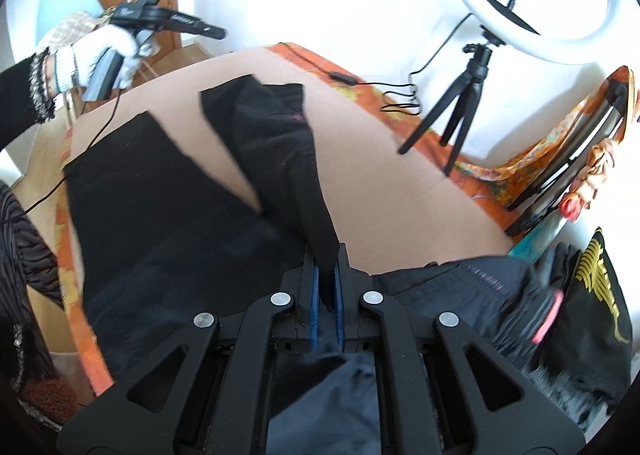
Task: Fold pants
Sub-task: 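Lift the pants with both grippers and fold one leg over the other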
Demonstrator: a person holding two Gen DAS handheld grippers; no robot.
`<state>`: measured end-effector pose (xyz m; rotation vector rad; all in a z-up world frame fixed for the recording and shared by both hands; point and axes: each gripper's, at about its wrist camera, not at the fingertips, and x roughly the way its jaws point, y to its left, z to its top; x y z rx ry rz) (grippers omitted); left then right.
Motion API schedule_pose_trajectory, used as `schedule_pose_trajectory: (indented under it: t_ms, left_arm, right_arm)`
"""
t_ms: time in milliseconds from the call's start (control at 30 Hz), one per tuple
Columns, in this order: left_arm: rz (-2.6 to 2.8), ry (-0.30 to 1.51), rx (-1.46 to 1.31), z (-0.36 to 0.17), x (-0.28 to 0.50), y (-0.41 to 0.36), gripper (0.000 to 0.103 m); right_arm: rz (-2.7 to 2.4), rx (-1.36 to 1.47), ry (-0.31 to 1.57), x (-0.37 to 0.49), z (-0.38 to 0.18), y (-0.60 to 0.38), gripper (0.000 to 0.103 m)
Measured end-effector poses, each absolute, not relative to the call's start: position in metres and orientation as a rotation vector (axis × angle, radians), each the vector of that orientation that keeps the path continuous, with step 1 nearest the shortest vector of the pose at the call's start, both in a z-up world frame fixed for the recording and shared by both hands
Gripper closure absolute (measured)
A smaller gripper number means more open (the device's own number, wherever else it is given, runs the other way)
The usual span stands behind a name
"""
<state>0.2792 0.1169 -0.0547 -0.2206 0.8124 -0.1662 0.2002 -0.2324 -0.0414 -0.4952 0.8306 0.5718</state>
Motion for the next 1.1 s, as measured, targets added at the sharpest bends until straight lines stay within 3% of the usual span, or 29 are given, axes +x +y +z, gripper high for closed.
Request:
schedule_pose_trajectory:
  t_ms: [100, 200, 300, 367, 400, 433, 700, 933, 1000, 1067, 1100]
  left_arm:
    - [-0.197, 0.862, -0.183, -0.055, 0.273, 0.091, 0.102]
    - [-0.246, 0.908, -0.129, -0.057, 0.271, 0.056, 0.085]
    - [-0.27, 0.944, -0.074, -0.065, 0.278, 0.018, 0.083]
    - [-0.266, 0.993, -0.052, -0.072, 0.287, -0.005, 0.071]
    - [-0.259, 1.013, -0.041, -0.077, 0.29, -0.016, 0.061]
    - [-0.255, 1.028, -0.025, -0.081, 0.295, -0.026, 0.058]
    - [-0.118, 1.15, 0.091, -0.117, 0.337, -0.079, 0.052]
    - [0.038, 1.211, 0.206, -0.143, 0.343, -0.064, 0.049]
    - [0.037, 1.206, 0.178, -0.143, 0.34, -0.059, 0.052]
    - [0.047, 1.186, 0.207, -0.143, 0.336, -0.058, 0.079]
    - [0.033, 1.184, 0.212, -0.145, 0.334, -0.059, 0.097]
  right_arm:
    - [0.603, -0.516, 0.846, 0.169, -0.053, -0.218, 0.096]
    - [0.613, -0.532, 0.863, 0.146, -0.07, -0.208, 0.096]
    - [0.6, -0.506, 0.871, 0.137, -0.086, -0.203, 0.096]
    - [0.587, -0.499, 0.86, 0.132, -0.095, -0.199, 0.096]
    - [0.582, -0.496, 0.853, 0.131, -0.099, -0.197, 0.096]
    - [0.58, -0.493, 0.848, 0.13, -0.103, -0.196, 0.096]
    - [0.596, -0.571, 0.83, 0.112, -0.135, -0.187, 0.096]
    - [0.655, -0.627, 0.818, 0.102, -0.143, -0.18, 0.096]
    - [0.663, -0.634, 0.804, 0.099, -0.141, -0.178, 0.096]
    - [0.666, -0.631, 0.791, 0.1, -0.138, -0.179, 0.096]
    - [0.667, -0.619, 0.789, 0.101, -0.136, -0.181, 0.096]
